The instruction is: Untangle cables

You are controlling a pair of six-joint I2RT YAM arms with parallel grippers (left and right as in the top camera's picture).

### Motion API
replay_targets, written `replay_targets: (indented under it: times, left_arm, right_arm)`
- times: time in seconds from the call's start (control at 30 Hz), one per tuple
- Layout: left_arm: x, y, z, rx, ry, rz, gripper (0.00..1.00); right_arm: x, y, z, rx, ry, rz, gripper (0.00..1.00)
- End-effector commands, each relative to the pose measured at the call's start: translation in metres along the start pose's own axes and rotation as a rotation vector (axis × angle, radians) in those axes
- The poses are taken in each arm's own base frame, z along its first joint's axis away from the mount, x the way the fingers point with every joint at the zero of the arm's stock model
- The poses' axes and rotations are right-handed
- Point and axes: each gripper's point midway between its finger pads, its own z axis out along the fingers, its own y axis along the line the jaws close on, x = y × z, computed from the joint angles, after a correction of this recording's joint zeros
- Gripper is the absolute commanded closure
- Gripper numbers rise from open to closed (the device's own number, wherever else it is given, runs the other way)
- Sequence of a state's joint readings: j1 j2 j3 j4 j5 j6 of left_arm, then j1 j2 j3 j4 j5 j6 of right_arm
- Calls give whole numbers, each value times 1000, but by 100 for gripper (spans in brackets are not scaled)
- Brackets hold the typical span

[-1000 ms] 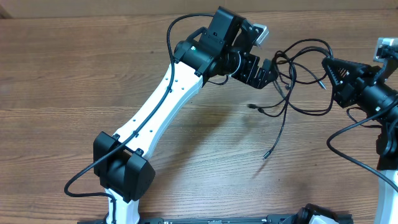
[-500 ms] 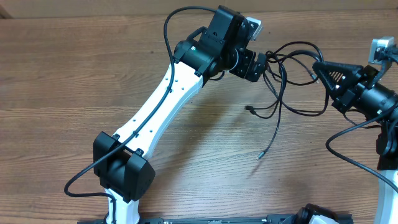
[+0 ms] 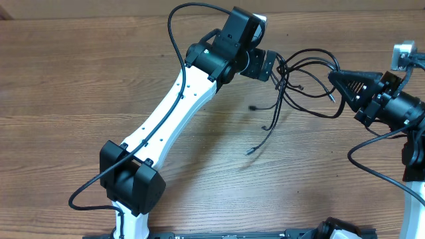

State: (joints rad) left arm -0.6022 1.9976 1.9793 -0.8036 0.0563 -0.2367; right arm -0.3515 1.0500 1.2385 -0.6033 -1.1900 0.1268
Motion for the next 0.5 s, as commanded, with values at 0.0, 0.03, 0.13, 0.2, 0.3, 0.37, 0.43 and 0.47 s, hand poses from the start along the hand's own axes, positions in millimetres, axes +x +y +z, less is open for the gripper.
replay_targets:
  times: [0.0,0.03,0.13,0.2,0.3,0.37,0.43,0.47]
  left_arm:
    - [-12,11,-19,-75,-42,-15,0]
    - [-10,15,-20,-94,-36,-15,5]
    - [-4,32,-21,-171,-14,-29,36]
    - [0,45,-23,-218,1,-54,45]
    - [8,69,-27,-271,38,-96,46]
    - [12,83,-30,-300,55,-133,48]
    - [17,99,-33,-327,77,-175,51]
    - [20,106,-35,-339,85,-196,54]
  right_arm:
    - [-7,20,-3,-45,-8,-42,96]
    - [-7,21,-4,-50,-6,-42,96]
    - [-6,21,-4,-53,-6,-42,96]
    - [-7,21,-4,-53,-6,-42,96]
    - [-7,21,-4,-53,-6,-42,96]
    - [-7,21,-4,-53,-6,-43,96]
    - [-7,21,-4,-53,-6,-43,96]
    - [-7,21,-4,-52,-6,-43,96]
